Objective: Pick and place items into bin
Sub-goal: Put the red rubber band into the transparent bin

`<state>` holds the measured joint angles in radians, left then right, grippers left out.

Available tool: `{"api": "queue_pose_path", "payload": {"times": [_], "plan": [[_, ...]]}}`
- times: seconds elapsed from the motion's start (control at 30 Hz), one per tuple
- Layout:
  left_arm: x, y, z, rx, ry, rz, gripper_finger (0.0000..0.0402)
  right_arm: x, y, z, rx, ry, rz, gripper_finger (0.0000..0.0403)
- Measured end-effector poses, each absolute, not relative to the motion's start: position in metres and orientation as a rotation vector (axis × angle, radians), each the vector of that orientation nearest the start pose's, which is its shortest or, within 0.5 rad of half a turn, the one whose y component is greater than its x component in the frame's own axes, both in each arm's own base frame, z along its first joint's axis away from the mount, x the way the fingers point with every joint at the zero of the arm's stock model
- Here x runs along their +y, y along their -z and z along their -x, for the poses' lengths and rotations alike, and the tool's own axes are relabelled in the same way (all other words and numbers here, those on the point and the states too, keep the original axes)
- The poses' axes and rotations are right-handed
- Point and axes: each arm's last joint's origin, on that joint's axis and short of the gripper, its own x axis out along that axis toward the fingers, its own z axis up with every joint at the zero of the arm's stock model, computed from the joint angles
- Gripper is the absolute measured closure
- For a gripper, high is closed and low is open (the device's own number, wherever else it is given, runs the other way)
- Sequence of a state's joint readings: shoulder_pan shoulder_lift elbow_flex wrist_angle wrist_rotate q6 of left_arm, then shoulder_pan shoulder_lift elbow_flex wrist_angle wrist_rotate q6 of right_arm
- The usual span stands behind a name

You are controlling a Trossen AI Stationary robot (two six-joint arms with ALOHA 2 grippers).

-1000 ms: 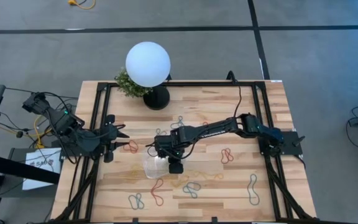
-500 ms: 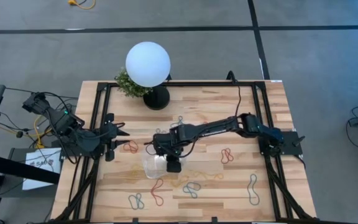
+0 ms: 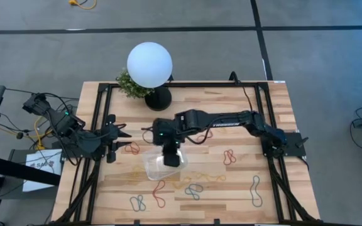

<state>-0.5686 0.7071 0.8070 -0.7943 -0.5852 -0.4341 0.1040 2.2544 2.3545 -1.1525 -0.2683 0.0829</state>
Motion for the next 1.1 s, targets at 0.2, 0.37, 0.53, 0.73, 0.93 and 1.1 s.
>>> {"api": "queue_pose_path", "payload": {"times": [0.2, 0.37, 0.53, 0.73, 0.93, 1.1], "plan": [[-0.056, -0.302, -0.117, 0.542, -0.145, 0.071, 0.0292, 0.051, -0.327, -0.424, 1.325, -0.265, -0.095, 0.0337], [-0.057, -0.304, -0.119, 0.516, -0.141, 0.096, 0.0292, 0.061, -0.365, -0.389, 1.302, -0.246, 0.015, 0.0337], [-0.057, -0.304, -0.119, 0.516, -0.143, 0.095, 0.0292, 0.065, -0.428, -0.334, 1.110, -0.381, 0.039, 0.0337], [-0.055, -0.298, -0.116, 0.570, -0.187, 0.154, 0.0292, 0.061, -0.482, -0.267, 0.868, -0.417, 0.061, 0.0337], [-0.058, -0.267, -0.115, 0.880, -0.273, 0.200, 0.0292, 0.068, -0.450, -0.255, 0.766, -0.441, 0.044, 0.0337], [-0.065, -0.230, -0.125, 0.986, -0.300, 0.145, 0.0292, 0.053, -0.381, -0.249, 0.801, -0.340, -0.081, 0.0337]]}}
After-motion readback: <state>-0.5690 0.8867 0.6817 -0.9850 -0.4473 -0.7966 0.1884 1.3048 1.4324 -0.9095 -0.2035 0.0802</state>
